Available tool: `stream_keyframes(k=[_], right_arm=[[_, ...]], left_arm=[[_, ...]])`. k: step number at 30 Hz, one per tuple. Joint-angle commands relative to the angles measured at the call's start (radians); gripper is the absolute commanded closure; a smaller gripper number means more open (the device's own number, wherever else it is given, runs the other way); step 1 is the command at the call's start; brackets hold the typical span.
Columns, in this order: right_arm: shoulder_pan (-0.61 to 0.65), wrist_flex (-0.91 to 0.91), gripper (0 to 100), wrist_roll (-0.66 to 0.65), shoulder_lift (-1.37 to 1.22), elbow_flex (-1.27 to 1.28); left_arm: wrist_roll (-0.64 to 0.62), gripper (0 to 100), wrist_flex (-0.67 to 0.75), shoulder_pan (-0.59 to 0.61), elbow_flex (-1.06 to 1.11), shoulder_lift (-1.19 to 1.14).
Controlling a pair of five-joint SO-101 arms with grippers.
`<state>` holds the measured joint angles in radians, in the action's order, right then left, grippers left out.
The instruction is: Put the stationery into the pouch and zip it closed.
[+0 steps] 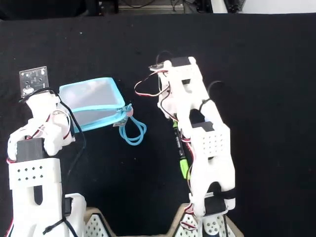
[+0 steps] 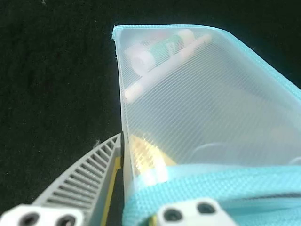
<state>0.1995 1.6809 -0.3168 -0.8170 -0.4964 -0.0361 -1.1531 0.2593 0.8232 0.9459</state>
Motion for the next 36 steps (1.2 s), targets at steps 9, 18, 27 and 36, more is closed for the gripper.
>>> stream_keyframes(k=[9, 18, 27, 36], right_arm=[[-0.081, 0.084, 98.8, -0.083, 0.148, -0.036], [-0.150, 0.046, 98.8, -0.089, 0.532, 0.275], [-0.040, -0.081, 98.8, -0.063, 1.029, 0.561], [0.121, -0.233, 98.7, 0.130, 1.397, 0.691]], left_arm=[[-0.006, 96, 0.006, 0.004, 0.007, 0.000], [-0.006, 96, 0.006, 0.002, 0.007, 0.000], [-0.006, 96, 0.006, 0.002, 0.007, 0.000], [-0.006, 96, 0.006, 0.002, 0.008, 0.000]])
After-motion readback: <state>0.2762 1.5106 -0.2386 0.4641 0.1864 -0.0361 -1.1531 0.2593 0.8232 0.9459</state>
